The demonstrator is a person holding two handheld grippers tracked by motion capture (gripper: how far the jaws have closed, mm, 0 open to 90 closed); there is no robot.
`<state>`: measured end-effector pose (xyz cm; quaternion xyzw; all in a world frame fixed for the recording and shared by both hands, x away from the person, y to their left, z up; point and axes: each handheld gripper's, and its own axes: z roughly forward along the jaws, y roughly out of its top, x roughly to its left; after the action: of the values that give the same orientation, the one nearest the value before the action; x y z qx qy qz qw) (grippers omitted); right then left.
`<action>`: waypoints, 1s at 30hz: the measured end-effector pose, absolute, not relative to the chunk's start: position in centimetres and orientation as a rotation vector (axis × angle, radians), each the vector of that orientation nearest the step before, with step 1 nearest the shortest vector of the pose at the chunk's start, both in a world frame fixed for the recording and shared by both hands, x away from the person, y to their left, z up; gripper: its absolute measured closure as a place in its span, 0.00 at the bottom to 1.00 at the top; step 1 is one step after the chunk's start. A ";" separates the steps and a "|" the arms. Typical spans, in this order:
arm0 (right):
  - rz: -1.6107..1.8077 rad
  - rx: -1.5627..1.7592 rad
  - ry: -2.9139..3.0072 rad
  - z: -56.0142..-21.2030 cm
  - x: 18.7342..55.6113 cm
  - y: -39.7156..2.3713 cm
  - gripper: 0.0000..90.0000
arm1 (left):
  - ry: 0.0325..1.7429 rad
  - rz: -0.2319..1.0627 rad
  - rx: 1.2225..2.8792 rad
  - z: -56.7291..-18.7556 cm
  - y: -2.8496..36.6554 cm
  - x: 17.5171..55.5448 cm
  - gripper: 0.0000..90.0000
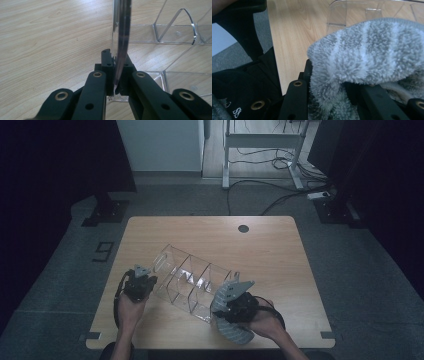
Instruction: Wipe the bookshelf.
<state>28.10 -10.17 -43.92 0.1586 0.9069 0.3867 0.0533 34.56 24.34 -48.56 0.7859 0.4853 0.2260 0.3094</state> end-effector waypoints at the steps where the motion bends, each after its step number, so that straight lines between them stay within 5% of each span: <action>1: 1.170 0.477 2.758 -44.0 28.1 -10.1 0.77 | 1.281 0.595 2.075 -48.6 24.4 34.6 0.96; 30: 1.070 0.677 2.803 -48.3 30.8 -10.7 0.76 | 1.203 0.534 2.108 -48.6 25.2 34.6 0.97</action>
<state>30.75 -10.68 -48.29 0.2201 0.9108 0.3476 0.0331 34.61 25.22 -48.56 0.8030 0.4584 0.2032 0.3221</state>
